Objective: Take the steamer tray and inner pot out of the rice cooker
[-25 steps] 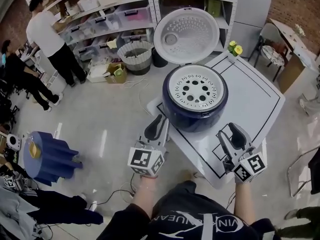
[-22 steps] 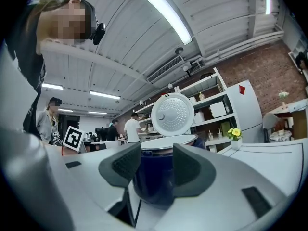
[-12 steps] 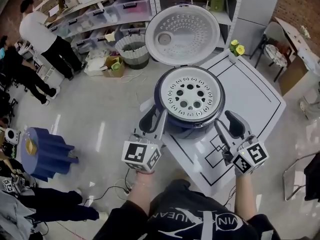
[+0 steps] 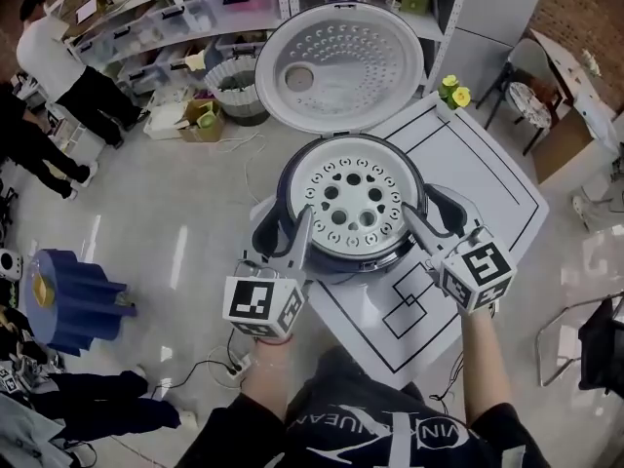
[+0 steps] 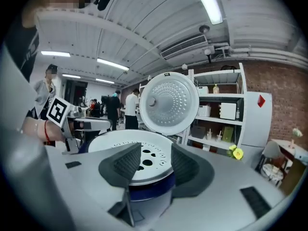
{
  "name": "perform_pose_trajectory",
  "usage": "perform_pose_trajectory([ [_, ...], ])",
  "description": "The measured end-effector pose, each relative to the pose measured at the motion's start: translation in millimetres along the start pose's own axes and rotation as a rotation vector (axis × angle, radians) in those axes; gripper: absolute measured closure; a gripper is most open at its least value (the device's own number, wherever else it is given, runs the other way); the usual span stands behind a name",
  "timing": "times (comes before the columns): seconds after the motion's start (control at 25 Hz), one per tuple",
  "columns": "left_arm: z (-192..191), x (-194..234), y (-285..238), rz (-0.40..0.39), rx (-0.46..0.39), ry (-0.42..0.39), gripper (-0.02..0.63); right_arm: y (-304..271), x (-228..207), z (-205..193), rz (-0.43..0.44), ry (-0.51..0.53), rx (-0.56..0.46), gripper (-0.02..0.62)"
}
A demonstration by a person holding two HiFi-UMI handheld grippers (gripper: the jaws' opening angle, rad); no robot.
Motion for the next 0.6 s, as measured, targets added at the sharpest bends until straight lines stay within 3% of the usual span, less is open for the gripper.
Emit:
perform_pose_trajectory([
  [0.32, -11.2, -4.3, -1.7, 0.01, 0.054, -0.032, 0.462, -45.3, -2.7, 4.6, 0.074, 0.213, 0.171, 0.405],
  [0.6, -10.1, -11.5, -6.7, 0.109, 0.06, -0.054, 0.462, -87.8, -29.6, 0.6, 0.091, 0.35, 0.316, 0.394],
])
Point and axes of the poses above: the fingertips, and each gripper's own axes: y backward along the fingers, x to its left, z out of its top, the point moved 3 cm from there along y, backward along the fingers, and after that the axes turned 2 degrees about x, right-handed, at the moved point
